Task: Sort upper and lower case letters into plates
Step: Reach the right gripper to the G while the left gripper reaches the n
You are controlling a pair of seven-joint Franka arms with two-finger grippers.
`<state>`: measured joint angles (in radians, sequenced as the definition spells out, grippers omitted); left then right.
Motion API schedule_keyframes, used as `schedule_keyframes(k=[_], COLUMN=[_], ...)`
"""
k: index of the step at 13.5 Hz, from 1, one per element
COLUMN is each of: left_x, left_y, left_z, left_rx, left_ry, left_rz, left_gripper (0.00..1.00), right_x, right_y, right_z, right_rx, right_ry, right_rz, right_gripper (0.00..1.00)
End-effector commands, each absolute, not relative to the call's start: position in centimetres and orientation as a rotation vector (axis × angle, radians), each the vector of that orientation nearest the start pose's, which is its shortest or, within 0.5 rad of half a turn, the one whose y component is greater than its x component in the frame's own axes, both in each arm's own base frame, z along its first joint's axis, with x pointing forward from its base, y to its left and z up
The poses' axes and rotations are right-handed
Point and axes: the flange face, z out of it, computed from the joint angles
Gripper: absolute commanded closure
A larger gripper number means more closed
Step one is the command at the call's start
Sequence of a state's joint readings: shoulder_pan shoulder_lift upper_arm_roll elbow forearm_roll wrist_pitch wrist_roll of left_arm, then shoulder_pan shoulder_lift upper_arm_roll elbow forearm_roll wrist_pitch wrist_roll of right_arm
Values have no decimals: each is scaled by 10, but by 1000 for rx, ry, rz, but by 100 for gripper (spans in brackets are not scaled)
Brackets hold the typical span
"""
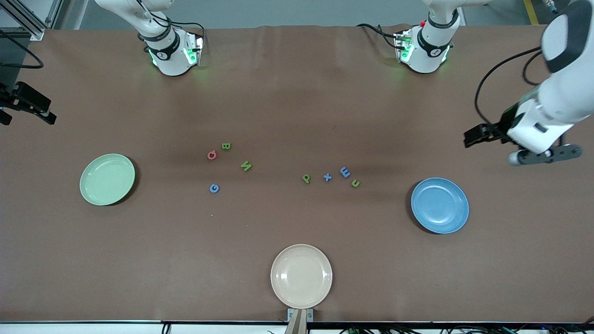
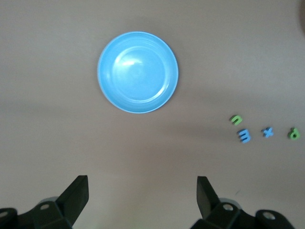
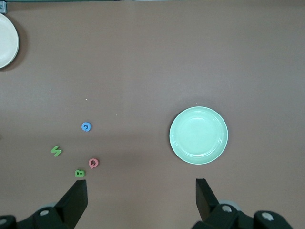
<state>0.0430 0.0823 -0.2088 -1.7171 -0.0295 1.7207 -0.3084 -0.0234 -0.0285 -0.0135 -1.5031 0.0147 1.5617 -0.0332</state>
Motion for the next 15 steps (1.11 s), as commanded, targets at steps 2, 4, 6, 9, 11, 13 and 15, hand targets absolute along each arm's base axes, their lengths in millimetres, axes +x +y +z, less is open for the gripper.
schedule_keyframes(k=[2,4,6,9,11,13,15], left_x=[557,551,551,551,556,552,549], left_y=[-136,-163,-187,-231,-238,-260,-277], left_z=[458,408,370,323,294,271,251], left_rx=[-3143,-3106,-3075,-3028,-3011,-2990,-2947], left_ry=[-349,-454,-640,-900,-1011,-1119,-1247], left_rz=[131,194,179,156,148,135,138], left_gripper=[0,0,0,0,0,0,2], right_x=[550,557,568,583,594,594,598], right_y=[-4,8,27,63,89,102,124], right_z=[664,652,634,600,577,568,545], right_rx=[-3122,-3122,-3119,-3118,-3115,-3117,-3130], right_ry=[-27,-60,-112,-202,-259,-257,-320], right_rz=[-128,-91,-55,20,42,62,127], right_gripper=[0,0,0,0,0,0,0])
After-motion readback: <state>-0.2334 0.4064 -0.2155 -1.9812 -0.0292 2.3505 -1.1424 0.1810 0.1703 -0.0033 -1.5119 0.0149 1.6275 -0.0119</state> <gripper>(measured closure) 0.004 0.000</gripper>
